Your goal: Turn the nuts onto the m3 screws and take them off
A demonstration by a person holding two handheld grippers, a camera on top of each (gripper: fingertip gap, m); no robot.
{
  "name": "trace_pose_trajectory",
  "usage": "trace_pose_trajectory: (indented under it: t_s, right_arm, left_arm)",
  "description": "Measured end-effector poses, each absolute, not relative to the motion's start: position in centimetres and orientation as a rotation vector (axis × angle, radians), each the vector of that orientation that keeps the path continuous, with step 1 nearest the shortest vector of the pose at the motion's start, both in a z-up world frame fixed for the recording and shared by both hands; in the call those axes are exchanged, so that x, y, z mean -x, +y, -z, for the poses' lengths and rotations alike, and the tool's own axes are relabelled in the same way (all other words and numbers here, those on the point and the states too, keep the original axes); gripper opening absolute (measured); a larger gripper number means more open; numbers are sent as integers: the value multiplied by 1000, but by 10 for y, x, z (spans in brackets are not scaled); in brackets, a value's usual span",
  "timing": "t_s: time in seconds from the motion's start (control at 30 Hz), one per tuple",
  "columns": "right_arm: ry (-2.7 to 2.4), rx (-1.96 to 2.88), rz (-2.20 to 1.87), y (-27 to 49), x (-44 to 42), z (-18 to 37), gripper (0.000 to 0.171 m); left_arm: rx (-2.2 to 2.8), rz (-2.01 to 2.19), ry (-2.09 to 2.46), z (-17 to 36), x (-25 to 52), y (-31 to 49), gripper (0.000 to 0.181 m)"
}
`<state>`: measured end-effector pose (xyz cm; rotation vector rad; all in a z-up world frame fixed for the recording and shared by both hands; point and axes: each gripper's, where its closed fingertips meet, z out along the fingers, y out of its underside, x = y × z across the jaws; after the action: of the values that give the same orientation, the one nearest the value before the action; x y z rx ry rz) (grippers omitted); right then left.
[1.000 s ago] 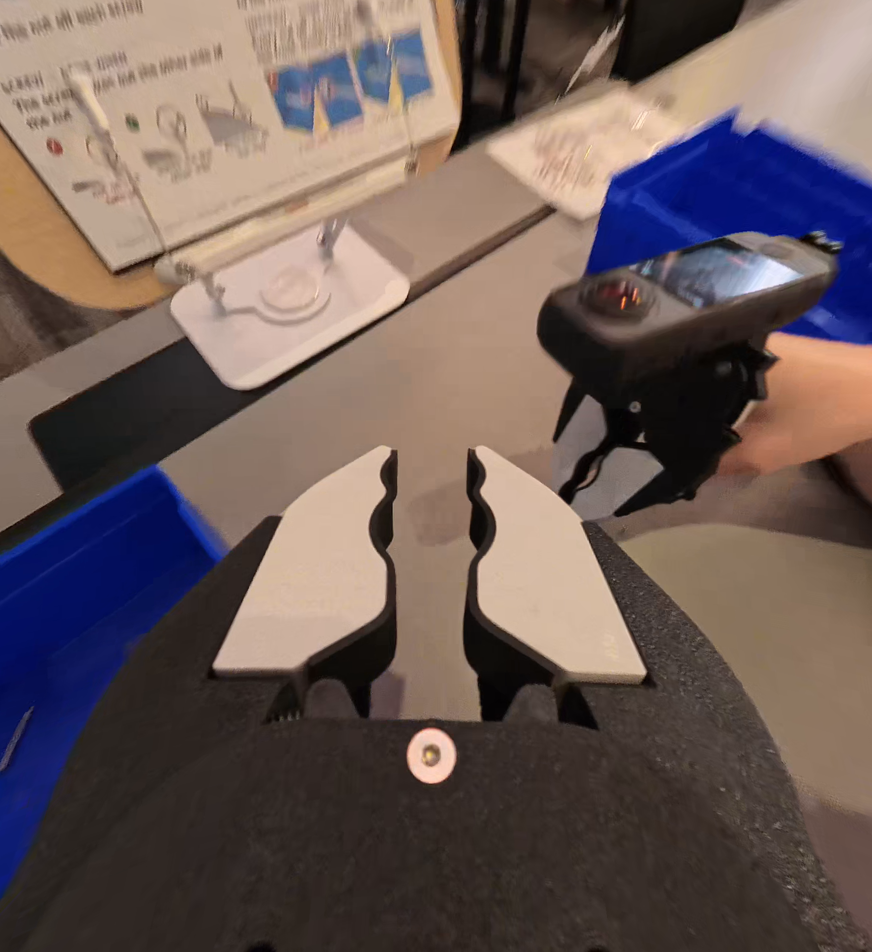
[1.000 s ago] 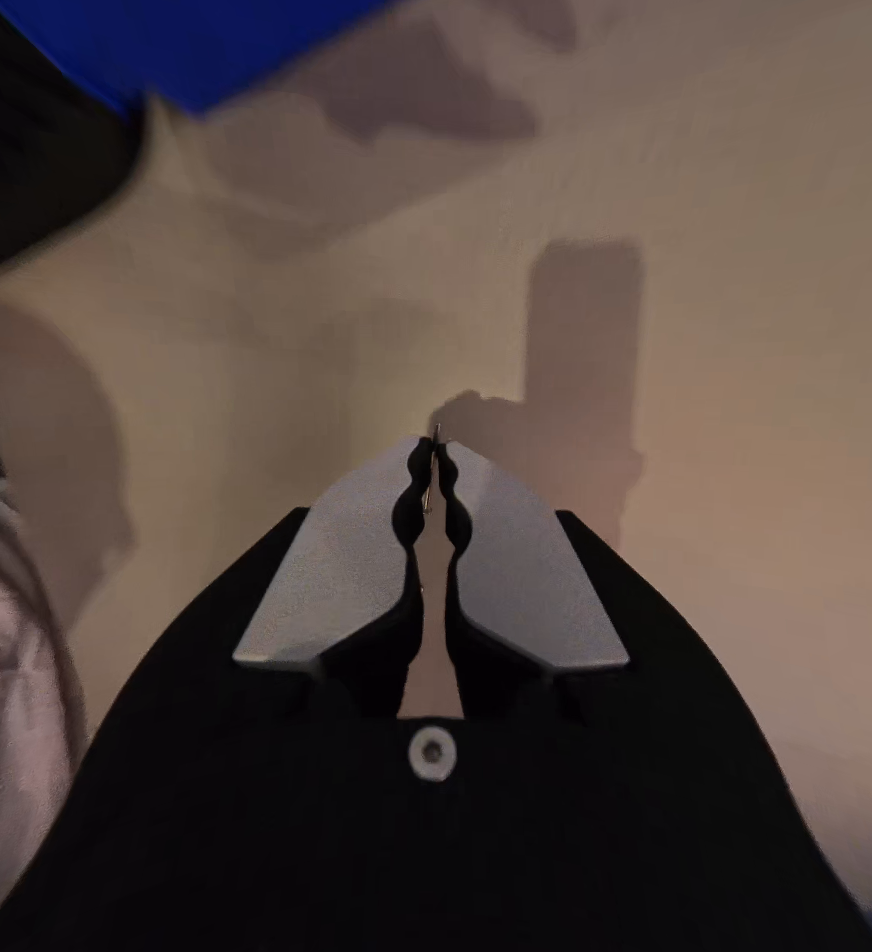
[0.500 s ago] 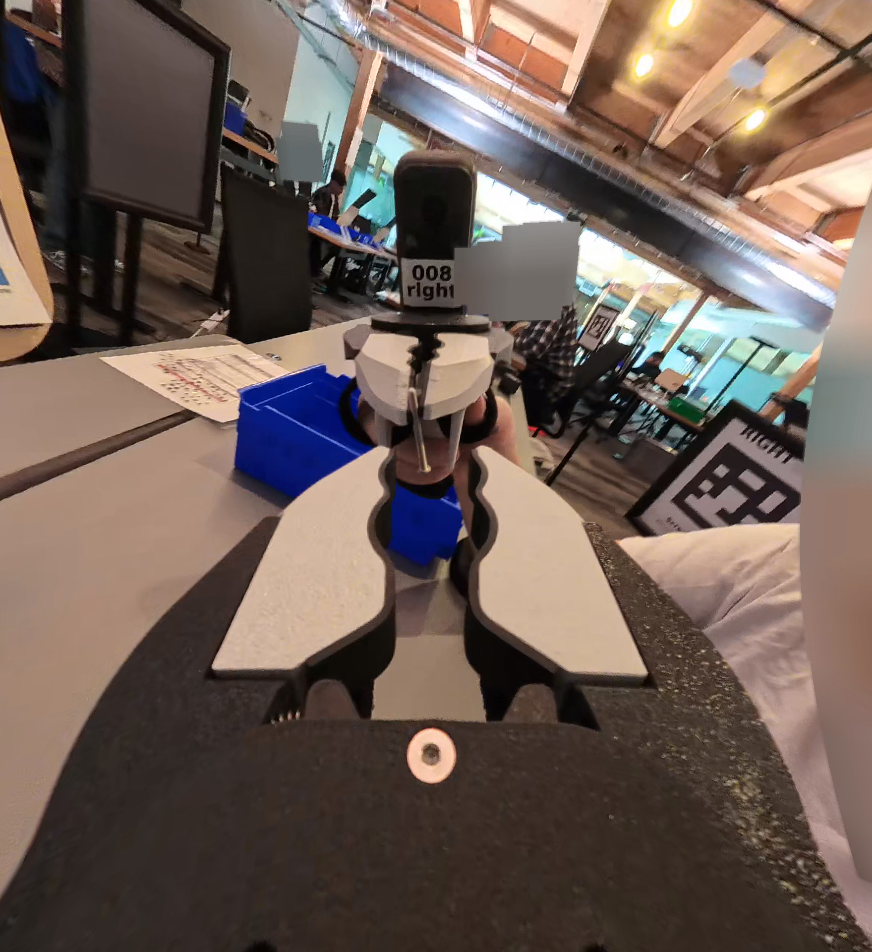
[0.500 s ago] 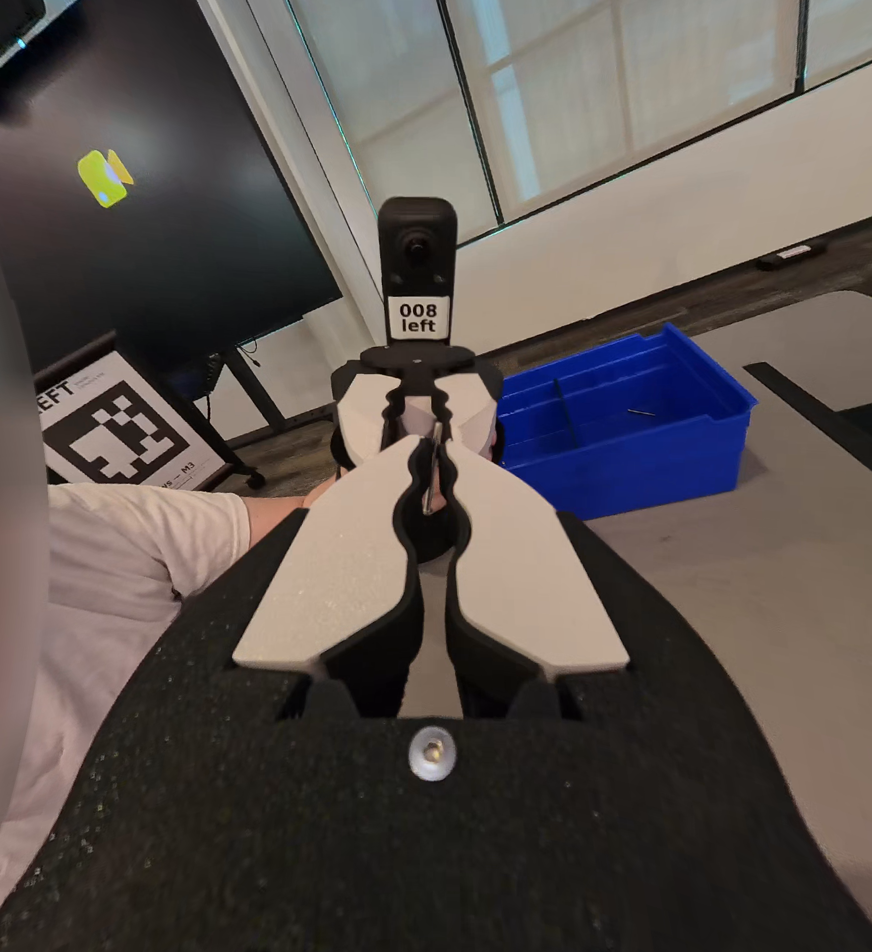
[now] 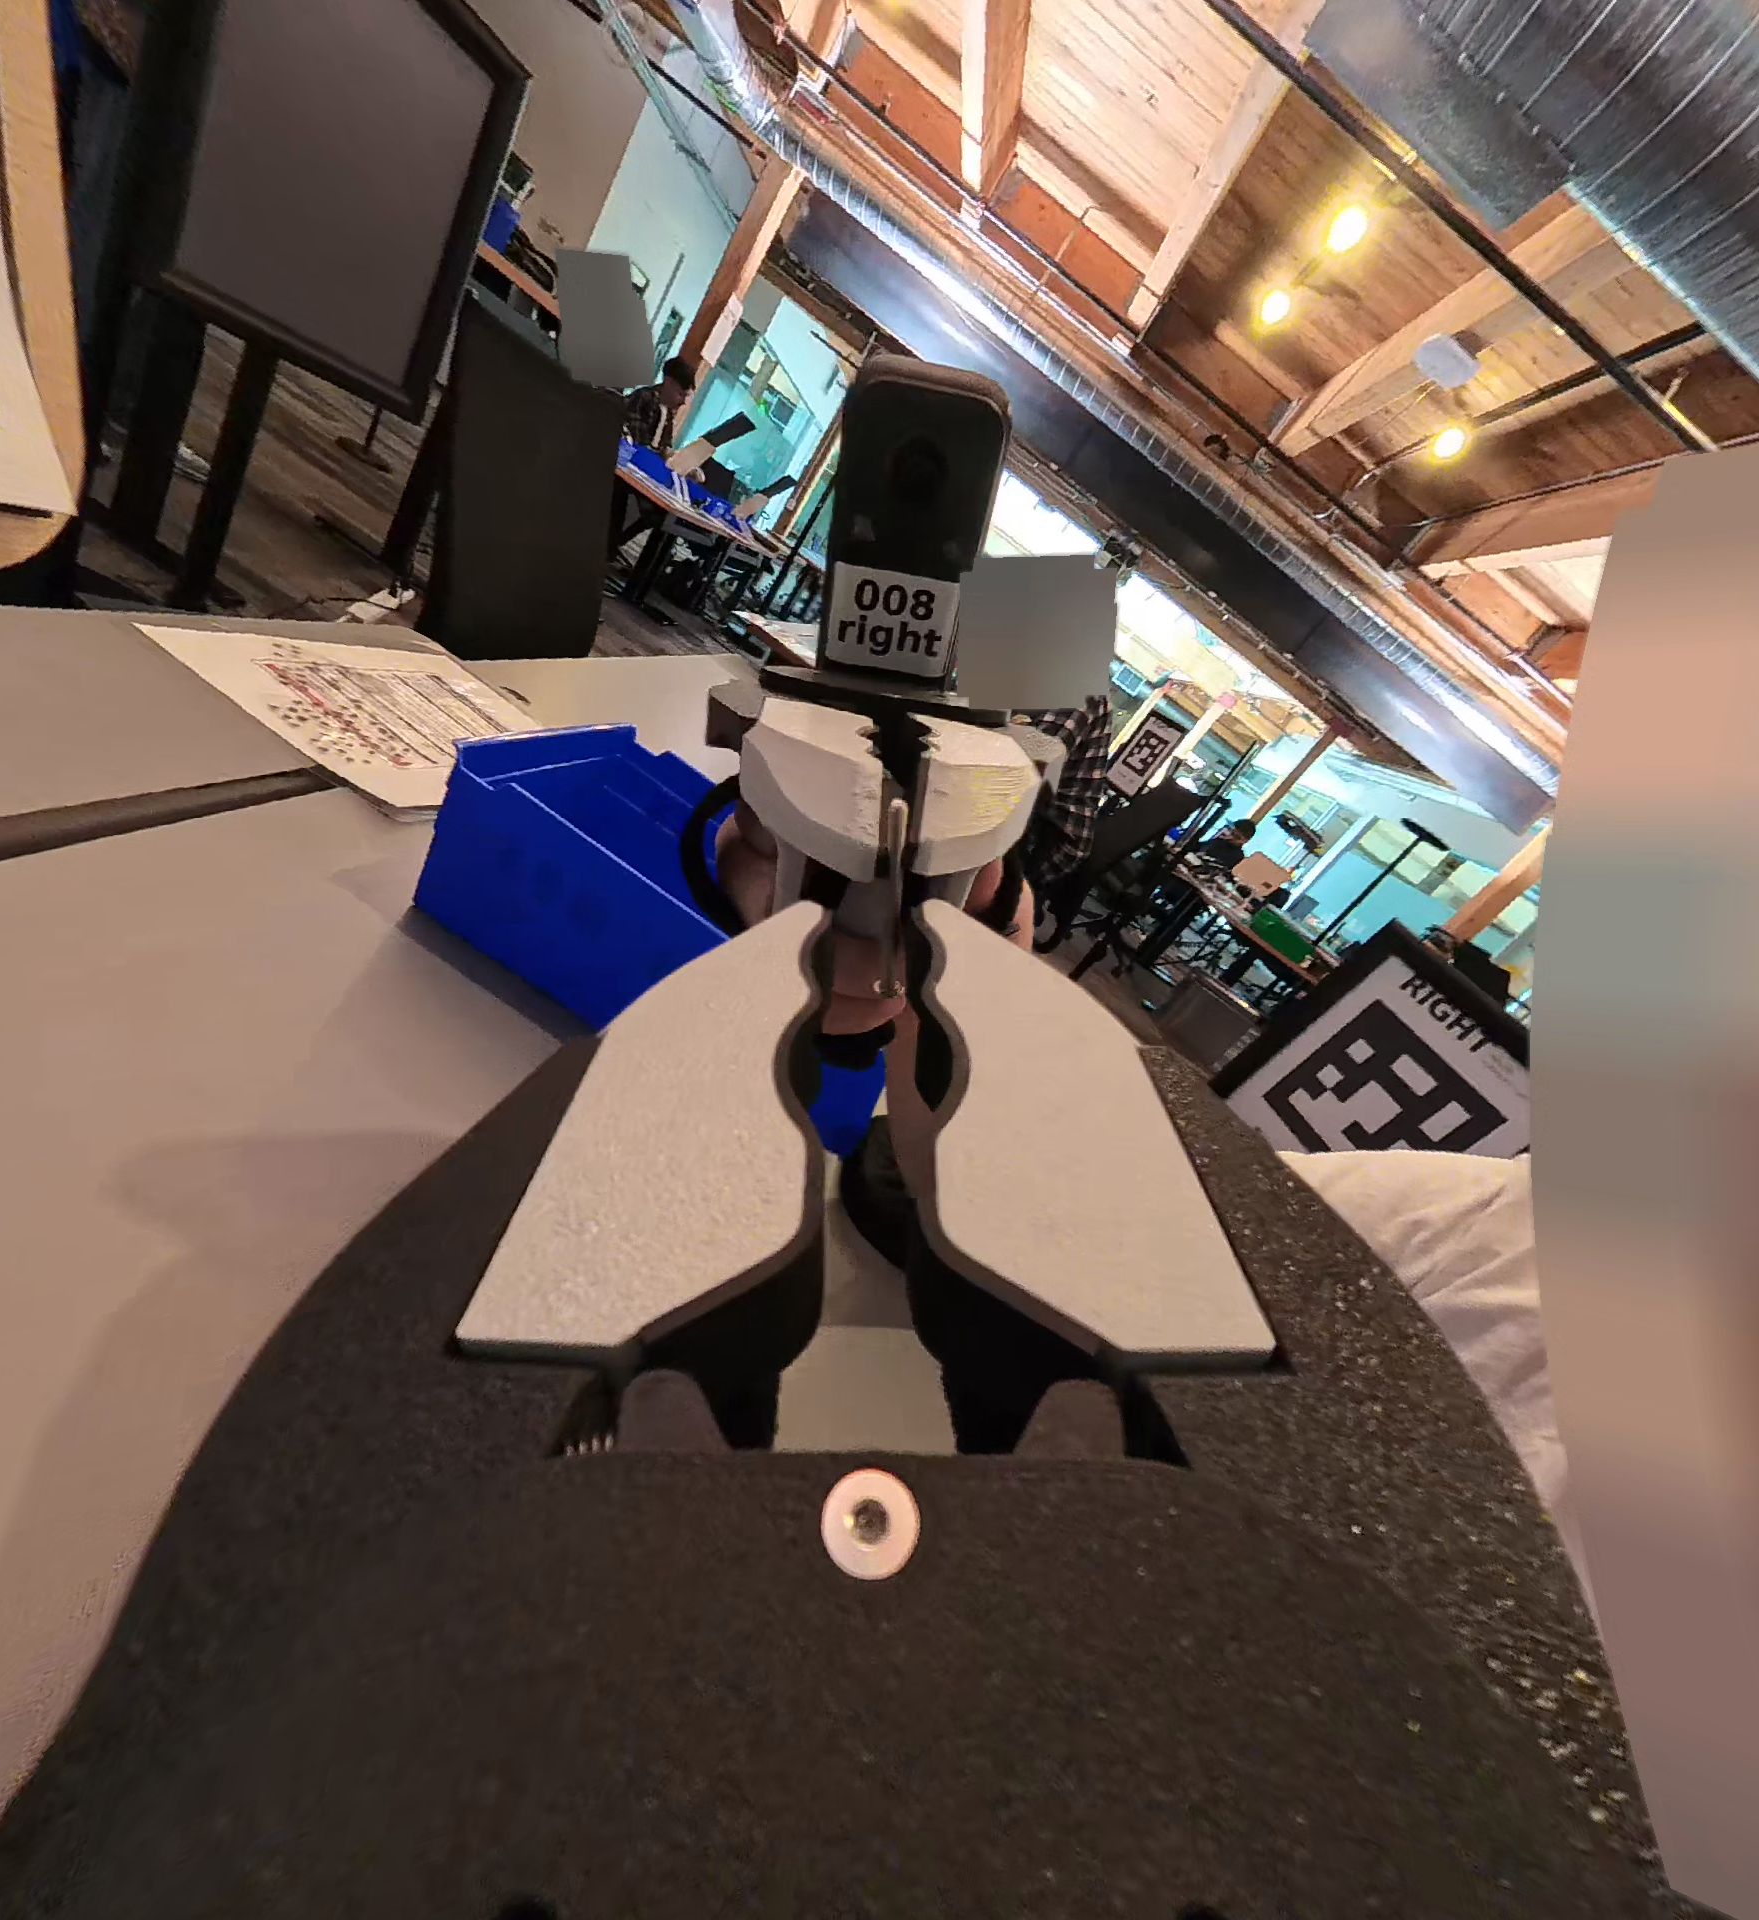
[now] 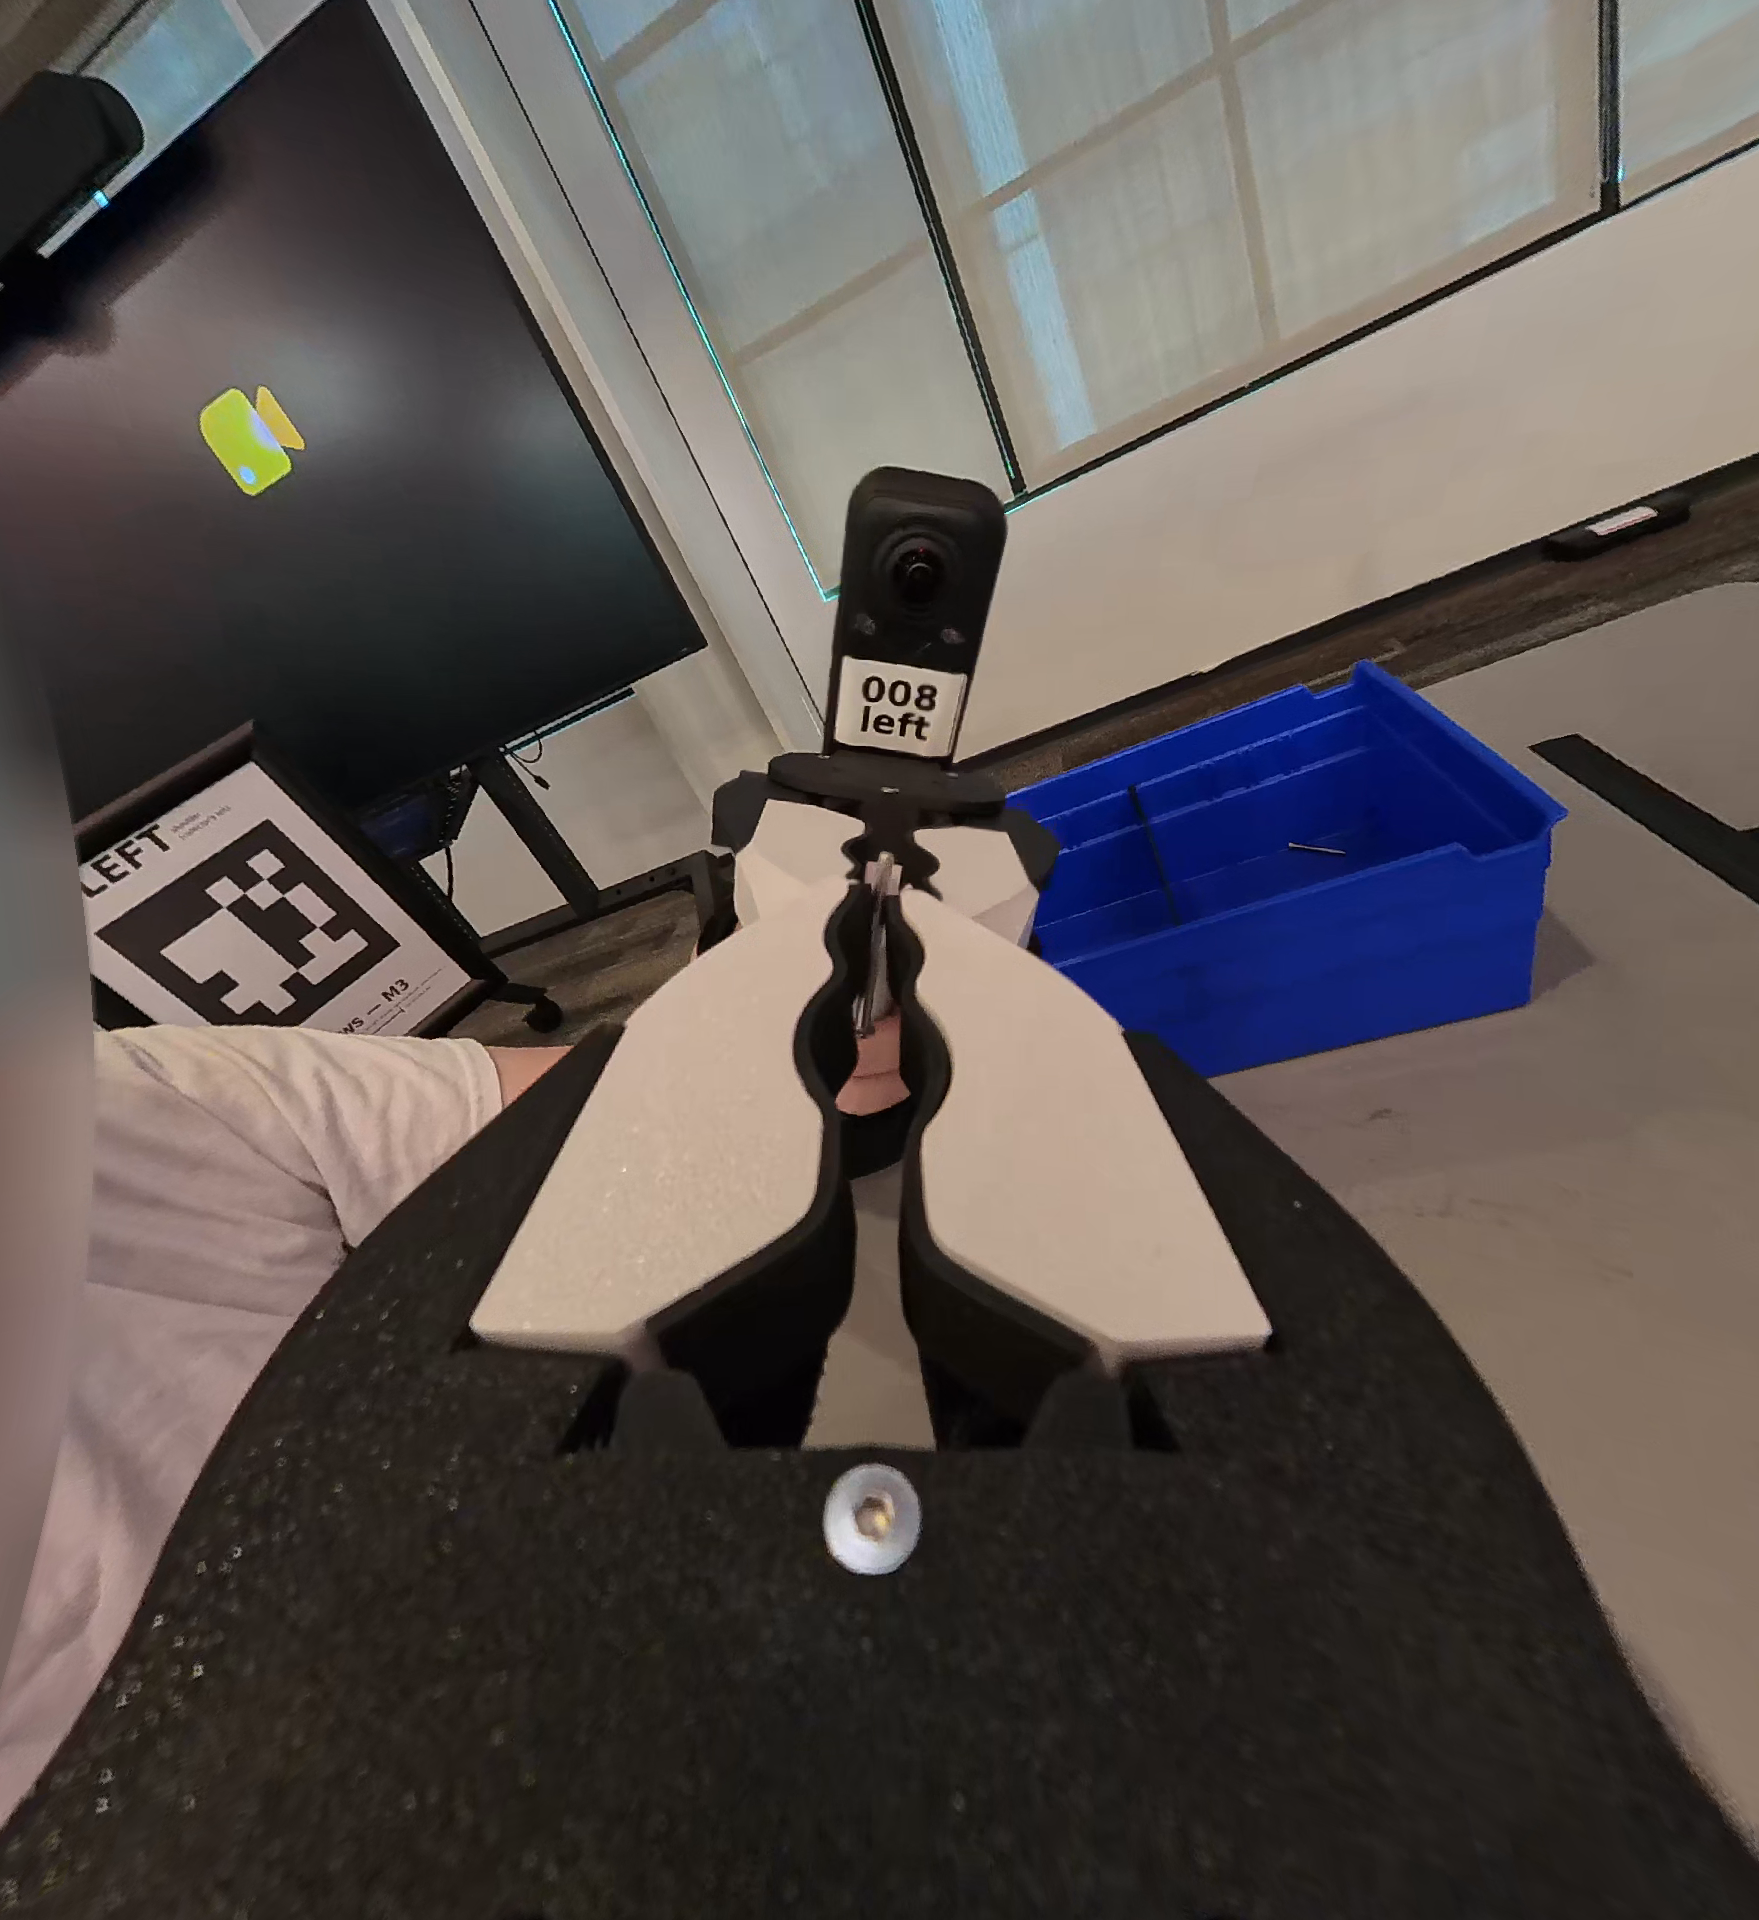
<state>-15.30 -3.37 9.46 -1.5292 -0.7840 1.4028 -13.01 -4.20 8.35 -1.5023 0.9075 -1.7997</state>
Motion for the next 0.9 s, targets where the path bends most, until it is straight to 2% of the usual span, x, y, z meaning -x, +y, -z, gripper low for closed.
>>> trace_pose_trajectory:
  t_s: [0.1,0.9]
  right_arm:
    - [-772,1535,-1413,-32,153,-93,2]
    - [-739,1545,-1416,-24,150,-89,2]
  left_arm:
    - [1504,1851,898,-83,130,-42,6]
    - [1526,1879,883,-77,128,-41,2]
